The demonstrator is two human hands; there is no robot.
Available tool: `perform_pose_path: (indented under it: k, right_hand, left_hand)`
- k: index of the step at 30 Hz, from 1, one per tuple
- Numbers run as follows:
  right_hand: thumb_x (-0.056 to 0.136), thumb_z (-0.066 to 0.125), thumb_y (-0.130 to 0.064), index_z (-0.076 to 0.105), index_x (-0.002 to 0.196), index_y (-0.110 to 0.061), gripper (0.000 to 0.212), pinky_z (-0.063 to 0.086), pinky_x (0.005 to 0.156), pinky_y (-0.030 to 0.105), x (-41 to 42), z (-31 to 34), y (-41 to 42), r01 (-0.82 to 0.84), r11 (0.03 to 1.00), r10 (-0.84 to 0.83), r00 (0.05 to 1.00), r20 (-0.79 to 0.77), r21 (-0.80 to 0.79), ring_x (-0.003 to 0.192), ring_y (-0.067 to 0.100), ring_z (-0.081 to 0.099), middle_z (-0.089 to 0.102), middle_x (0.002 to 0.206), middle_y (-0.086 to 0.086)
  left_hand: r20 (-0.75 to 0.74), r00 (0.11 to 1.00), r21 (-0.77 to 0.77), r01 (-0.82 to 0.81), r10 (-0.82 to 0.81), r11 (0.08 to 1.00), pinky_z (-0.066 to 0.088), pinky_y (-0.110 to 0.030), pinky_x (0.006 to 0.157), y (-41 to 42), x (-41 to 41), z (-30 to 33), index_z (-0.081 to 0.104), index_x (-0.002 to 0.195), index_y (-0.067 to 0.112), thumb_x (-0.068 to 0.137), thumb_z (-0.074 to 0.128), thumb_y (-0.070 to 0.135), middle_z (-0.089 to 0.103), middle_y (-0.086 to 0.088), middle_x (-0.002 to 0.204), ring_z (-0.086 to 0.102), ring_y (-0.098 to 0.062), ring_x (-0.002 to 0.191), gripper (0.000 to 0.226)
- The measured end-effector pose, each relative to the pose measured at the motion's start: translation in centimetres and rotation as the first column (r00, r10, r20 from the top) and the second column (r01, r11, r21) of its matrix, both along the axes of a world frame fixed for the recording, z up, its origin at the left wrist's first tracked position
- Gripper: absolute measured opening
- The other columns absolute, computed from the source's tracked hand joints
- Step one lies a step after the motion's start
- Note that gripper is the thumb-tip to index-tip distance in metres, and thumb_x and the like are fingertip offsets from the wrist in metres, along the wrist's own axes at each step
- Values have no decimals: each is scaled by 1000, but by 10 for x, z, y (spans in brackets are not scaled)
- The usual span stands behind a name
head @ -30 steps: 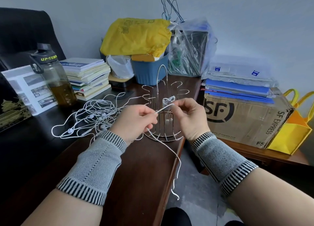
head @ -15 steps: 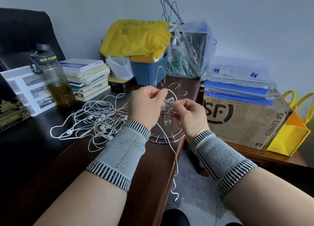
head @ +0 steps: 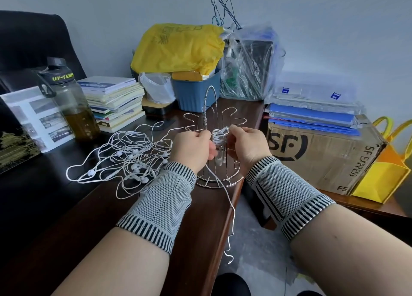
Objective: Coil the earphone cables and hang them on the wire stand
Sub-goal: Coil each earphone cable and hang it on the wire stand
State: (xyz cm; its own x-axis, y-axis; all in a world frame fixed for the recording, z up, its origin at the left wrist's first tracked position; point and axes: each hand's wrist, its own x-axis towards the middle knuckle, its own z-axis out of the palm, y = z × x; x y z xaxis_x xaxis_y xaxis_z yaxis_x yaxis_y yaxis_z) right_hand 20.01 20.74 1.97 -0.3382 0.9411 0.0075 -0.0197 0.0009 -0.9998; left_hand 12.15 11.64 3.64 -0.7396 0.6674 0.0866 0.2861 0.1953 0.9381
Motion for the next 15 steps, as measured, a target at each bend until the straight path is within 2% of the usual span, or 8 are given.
perform_pose_path:
  k: [2, 4, 7, 9, 11, 12, 13, 15]
  right_hand:
    - [74, 58, -34, 56, 53, -17, 26, 53, 77, 52, 0, 1, 1, -4, 1000, 4, 1000, 15, 7, 62, 24, 55, 56, 54, 1]
    - [74, 59, -34, 56, 55, -17, 26, 54, 75, 51, 2, 0, 0, -6, 1000, 6, 1000, 19, 19, 62, 25, 57, 57, 55, 1]
    - [82, 63, -24, 58, 62, -15, 22, 53, 70, 42, 4, -5, 1, -11, 1000, 11, 999, -39, 7, 66, 24, 61, 62, 59, 2]
    - [81, 64, -21, 58, 66, -16, 17, 54, 69, 40, 8, -8, 1, -25, 999, 28, 998, -49, 45, 67, 23, 63, 66, 65, 4]
    - [78, 66, -18, 58, 68, -18, 13, 54, 70, 39, 12, -11, -2, -29, 988, 34, 999, -32, 150, 68, 21, 63, 68, 71, 7]
    - [79, 66, -14, 57, 69, -19, 14, 54, 69, 34, 15, -12, -4, -36, 974, 42, 999, -19, 225, 67, 18, 61, 67, 74, 8]
    - [81, 64, -8, 56, 71, -21, 19, 52, 66, 26, 18, -14, -7, -50, 947, 52, 999, 4, 316, 67, 14, 59, 65, 78, 7]
    - [83, 61, 1, 55, 77, -25, 28, 47, 68, 14, 23, -17, -14, -93, 856, 60, 995, 82, 509, 72, 8, 58, 60, 91, 6]
  left_hand:
    - [-47, 999, -18, 17, -18, 1000, 54, -36, 72, -1, -3, -5, 60, 43, 17, 91, 49, 22, 75, -4, 72, 71, -21, 74, 49]
    - [-131, 991, -63, 27, -35, 998, 55, -42, 77, -5, -2, -6, 59, 42, 17, 89, 50, 21, 75, -7, 82, 69, -29, 81, 48]
    - [-193, 979, -75, 47, -61, 996, 50, -31, 72, -9, -1, -9, 58, 46, 15, 89, 50, 16, 75, -1, 86, 68, -23, 81, 44]
    - [-212, 973, -87, 71, -88, 994, 45, -24, 58, -10, -3, -12, 61, 49, 11, 89, 51, 16, 74, 5, 76, 65, -16, 69, 42]
    - [-232, 965, -105, 101, -123, 989, 34, -19, 43, -11, -5, -14, 63, 52, 10, 90, 53, 16, 59, 9, 47, 49, -6, 43, 39]
    - [-247, 958, -120, 119, -146, 986, 30, -17, 39, -11, -5, -14, 62, 53, 12, 90, 53, 16, 48, 10, 36, 41, -6, 35, 39]
    - [-273, 947, -139, 137, -171, 981, 27, -16, 38, -11, -5, -14, 61, 52, 14, 91, 53, 17, 43, 10, 32, 39, -6, 34, 40]
    - [-359, 908, -173, 163, -216, 971, 30, -19, 44, -10, -5, -14, 58, 52, 17, 93, 52, 20, 46, 6, 36, 43, -8, 40, 41]
